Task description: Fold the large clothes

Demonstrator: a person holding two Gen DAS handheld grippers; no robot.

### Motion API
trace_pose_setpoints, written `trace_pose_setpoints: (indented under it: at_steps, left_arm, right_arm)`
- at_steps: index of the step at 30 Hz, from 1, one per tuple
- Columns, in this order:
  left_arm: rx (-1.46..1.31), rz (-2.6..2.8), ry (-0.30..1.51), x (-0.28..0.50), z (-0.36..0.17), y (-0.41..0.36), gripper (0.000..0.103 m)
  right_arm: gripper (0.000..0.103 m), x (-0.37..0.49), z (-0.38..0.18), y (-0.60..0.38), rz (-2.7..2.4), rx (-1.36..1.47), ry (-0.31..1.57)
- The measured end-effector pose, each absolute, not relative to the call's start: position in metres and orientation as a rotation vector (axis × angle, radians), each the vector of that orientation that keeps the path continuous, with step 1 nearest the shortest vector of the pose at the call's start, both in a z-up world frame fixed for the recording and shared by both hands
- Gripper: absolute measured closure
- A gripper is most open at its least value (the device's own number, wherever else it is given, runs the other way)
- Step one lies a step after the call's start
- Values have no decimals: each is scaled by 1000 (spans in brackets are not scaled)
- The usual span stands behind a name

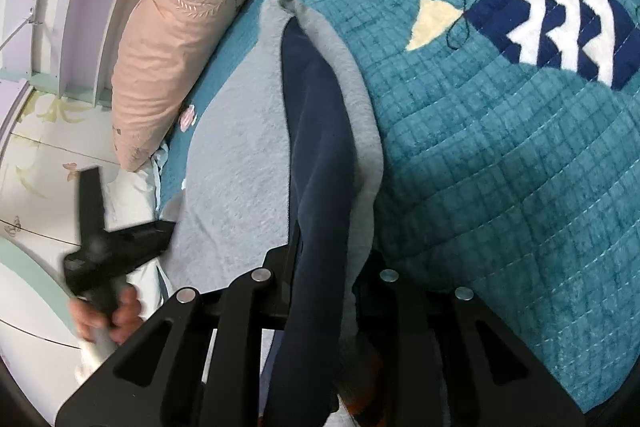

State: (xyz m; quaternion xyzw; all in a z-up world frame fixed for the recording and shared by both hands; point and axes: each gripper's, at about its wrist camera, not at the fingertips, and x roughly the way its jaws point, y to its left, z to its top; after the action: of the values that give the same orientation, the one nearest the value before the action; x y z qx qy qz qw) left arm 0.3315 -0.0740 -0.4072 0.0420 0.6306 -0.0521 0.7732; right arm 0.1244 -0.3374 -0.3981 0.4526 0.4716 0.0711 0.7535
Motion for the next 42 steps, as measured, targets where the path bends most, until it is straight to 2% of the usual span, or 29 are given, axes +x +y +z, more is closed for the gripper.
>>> trace_pose_setpoints:
  at_steps: [7,9,11,13,18,21,23,28,32,35,40,42]
  left_arm:
    - [93,-122,1376,288,-369,-77,103]
    - [79,-135,1405,281,-382,-75,103]
    - [7,-134,1443,292,-416,-64,101]
    - [-112,-120,1483,296,-412,-53,101]
    - [-51,-186,1533,236,-401,-47,101]
    - [-81,-217,1358,199,-406,-33,101]
    - [-135,-179,1382,190,-401,-28,101]
    - [110,-180,1364,126,-396,-42,101]
    - [180,-177,1378,95,-386,-40,101]
    - [289,-201,1322,100,-362,-52,100]
    - [164,-243,1224,164,-325,-64,100]
    - [129,-222,1243,197,-334,-64,100]
  right_arm:
    - [84,123,-399,-338,150,1005,1028]
    - [84,122,-399,-338,149,1008,1027]
    - [84,122,-399,-338,152,1011,1028]
    - [84,123,-399,-337,154,1010,1029]
    - [84,123,-399,-338,154,1017,1032]
    - [84,124,-400,-338,160,1015,1034]
    - [84,123,-400,-338,161,1016,1032]
    - [84,123,-399,-336,154,1007,1035]
    - [84,123,-399,-336,154,1014,1033]
    - [84,123,-399,-337,154,1014,1033]
    - [83,122,-400,-338,156,1025,1033]
    - [83,122,-400,-338,157,1025,1033]
